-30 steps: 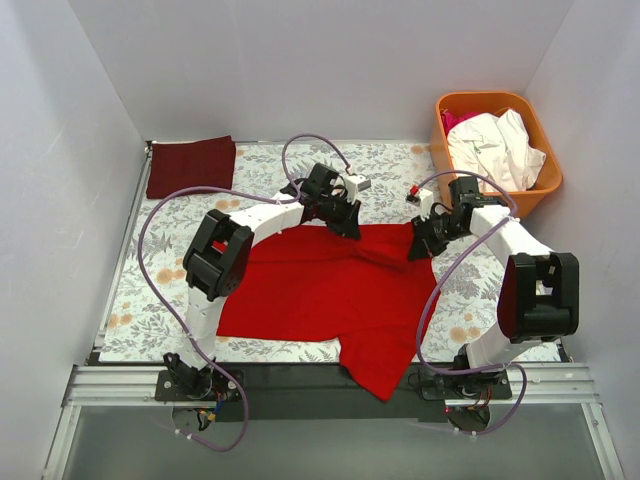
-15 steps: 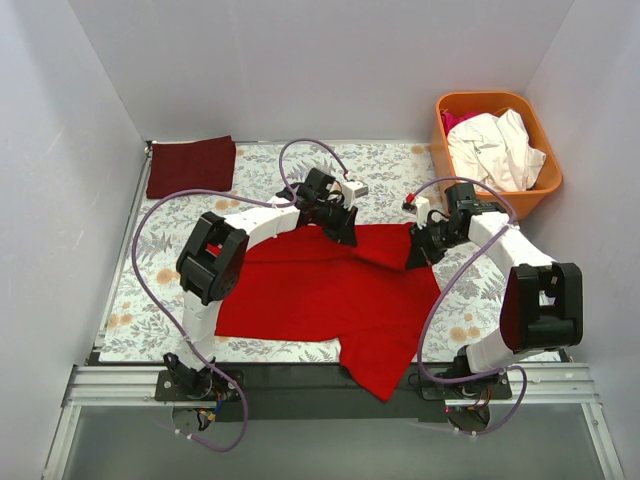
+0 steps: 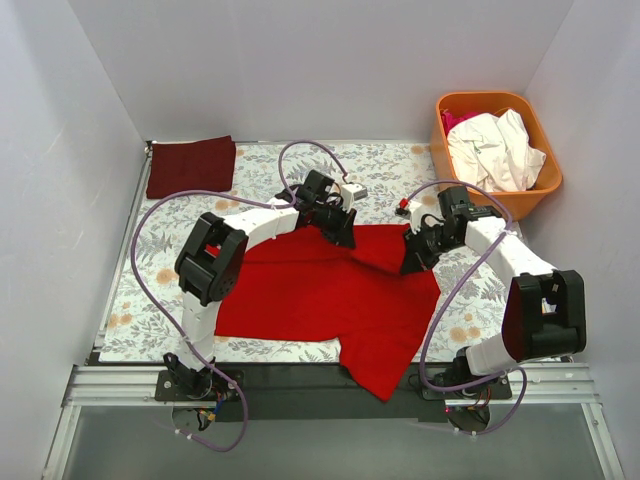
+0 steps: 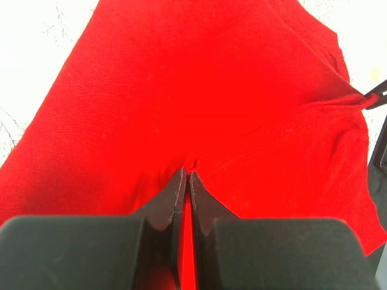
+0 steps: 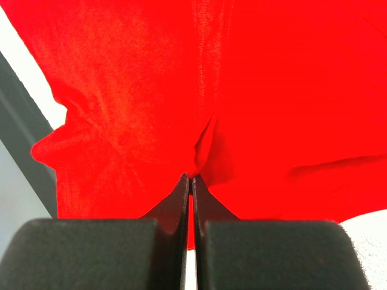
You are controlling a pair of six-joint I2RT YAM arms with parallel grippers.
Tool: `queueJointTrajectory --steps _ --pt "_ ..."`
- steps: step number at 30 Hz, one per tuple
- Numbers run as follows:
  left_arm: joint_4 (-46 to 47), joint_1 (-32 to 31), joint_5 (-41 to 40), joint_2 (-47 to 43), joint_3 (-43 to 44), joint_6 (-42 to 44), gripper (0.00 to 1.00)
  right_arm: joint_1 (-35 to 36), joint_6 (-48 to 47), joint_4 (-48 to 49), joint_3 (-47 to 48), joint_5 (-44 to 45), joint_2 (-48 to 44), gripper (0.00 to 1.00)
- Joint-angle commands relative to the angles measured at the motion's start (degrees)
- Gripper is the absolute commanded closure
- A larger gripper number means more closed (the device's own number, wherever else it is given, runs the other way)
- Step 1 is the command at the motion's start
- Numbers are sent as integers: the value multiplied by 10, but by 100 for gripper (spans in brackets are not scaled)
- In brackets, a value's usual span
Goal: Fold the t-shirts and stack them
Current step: Fold the tshirt
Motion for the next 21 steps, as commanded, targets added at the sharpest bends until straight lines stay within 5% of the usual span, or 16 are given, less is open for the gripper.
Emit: queueJointTrajectory --steps 1,16,21 --pt "5 -1 -1 -61 -6 11 100 13 3 -16 -8 -20 -20 99" --pt "-12 -2 20 -77 -47 51 100 26 -17 -9 -42 27 4 99" --pt "-26 -1 28 -92 -78 85 89 22 -30 -9 -43 48 4 99"
